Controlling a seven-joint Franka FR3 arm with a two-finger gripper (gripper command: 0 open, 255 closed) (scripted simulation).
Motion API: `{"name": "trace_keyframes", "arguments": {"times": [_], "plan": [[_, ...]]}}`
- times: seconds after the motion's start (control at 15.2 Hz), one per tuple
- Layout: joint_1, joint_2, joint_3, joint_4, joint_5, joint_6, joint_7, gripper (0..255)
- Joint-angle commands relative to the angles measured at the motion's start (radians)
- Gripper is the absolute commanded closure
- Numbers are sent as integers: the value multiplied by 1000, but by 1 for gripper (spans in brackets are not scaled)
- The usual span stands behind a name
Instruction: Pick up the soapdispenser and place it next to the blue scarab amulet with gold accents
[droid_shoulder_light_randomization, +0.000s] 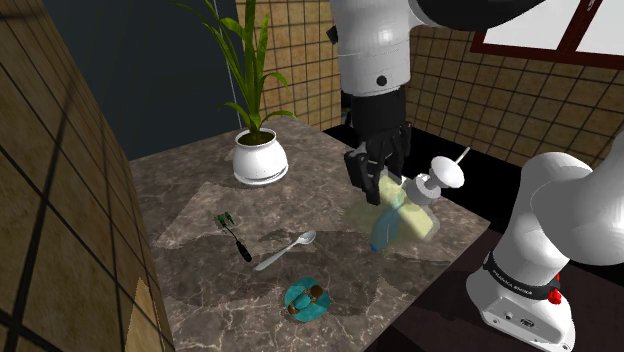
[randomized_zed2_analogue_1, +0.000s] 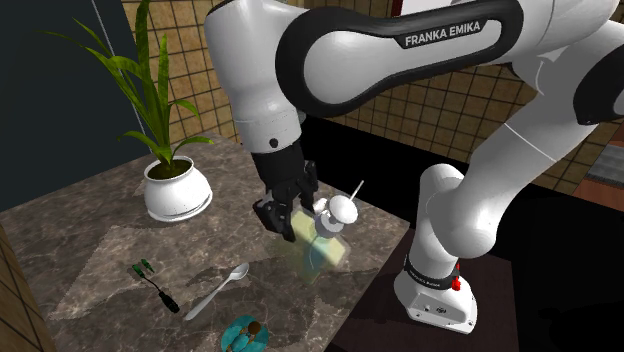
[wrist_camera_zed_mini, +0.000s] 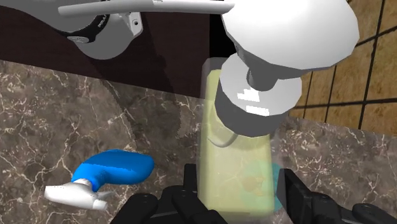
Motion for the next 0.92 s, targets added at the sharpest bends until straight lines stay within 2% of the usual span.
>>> {"name": "trace_keyframes", "arguments": {"times": [0.0,0.86], "plan": [[1,-4,2,-32,2,28,-4,255],[7,11,25,-193,17,205,-19,255]]}}
